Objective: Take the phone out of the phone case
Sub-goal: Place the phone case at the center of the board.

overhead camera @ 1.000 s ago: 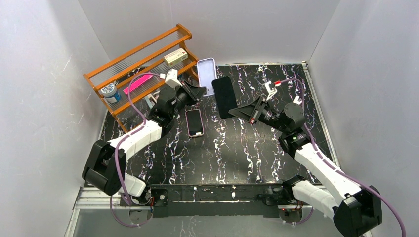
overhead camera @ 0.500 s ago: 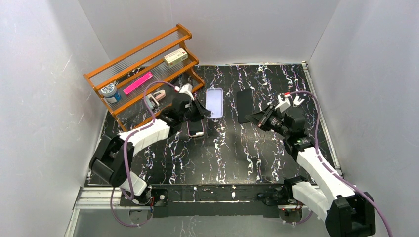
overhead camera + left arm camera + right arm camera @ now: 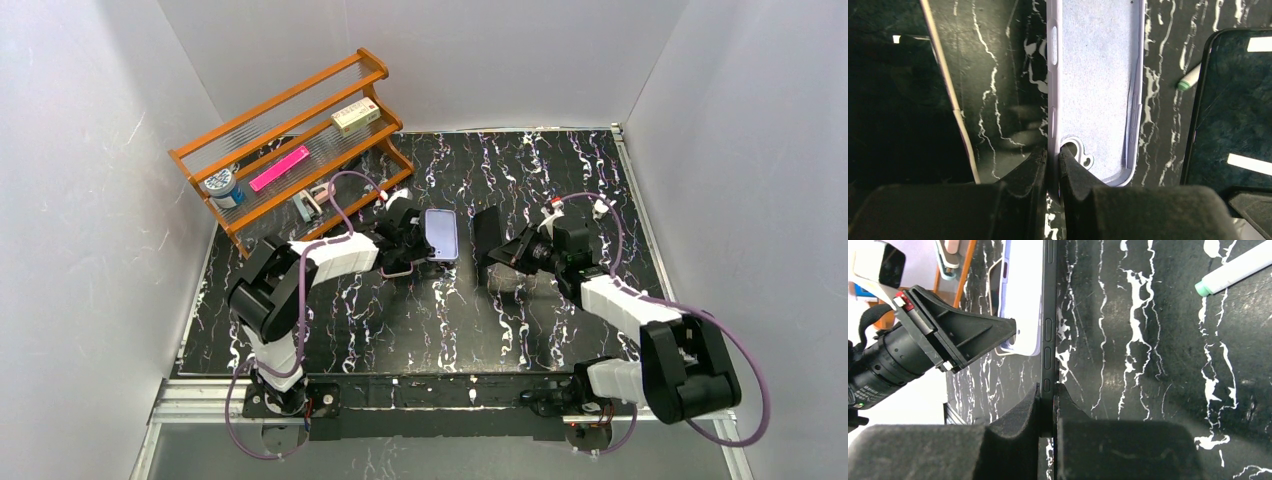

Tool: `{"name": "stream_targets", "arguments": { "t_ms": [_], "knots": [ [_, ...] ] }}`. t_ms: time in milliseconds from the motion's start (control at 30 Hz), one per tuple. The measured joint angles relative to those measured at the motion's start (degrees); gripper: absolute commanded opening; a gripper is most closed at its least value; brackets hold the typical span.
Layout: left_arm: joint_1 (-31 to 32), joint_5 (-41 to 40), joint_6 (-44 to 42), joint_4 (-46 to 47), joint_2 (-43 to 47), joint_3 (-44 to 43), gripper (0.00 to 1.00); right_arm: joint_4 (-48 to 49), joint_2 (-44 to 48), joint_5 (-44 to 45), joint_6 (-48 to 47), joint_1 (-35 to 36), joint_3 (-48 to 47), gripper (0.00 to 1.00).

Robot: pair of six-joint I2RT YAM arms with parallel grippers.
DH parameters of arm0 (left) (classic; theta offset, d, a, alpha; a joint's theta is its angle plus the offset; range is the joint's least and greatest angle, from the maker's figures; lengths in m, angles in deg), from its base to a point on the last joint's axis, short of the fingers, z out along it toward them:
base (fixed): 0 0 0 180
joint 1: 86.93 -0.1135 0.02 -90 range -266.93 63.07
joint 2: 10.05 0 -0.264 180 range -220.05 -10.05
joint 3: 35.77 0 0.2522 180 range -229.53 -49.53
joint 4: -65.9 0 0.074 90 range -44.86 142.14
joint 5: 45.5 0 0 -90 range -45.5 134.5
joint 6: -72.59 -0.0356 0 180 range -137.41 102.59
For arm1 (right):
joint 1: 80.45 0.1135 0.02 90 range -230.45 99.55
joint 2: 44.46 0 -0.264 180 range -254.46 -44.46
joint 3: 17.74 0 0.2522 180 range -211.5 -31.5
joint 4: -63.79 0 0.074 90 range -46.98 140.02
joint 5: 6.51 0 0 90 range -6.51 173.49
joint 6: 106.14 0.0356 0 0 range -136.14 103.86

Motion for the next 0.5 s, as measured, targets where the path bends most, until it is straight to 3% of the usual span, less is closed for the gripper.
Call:
{"name": "stream_targets", "arguments": {
  "t_ms": [167, 500],
  "knots": [
    [0.0, -1.7, 0.1, 0.1, -3.8, -2.2, 0.0, 3.8, -6.4, 0.1, 0.3, 0.0, 0.0, 0.01],
    [0.0, -2.3, 0.4, 2.1, -8.2, -4.5, 0.17, 9.1, -17.7, 0.1, 2.7, 0.0, -3.5, 0.01]
  ]
}}
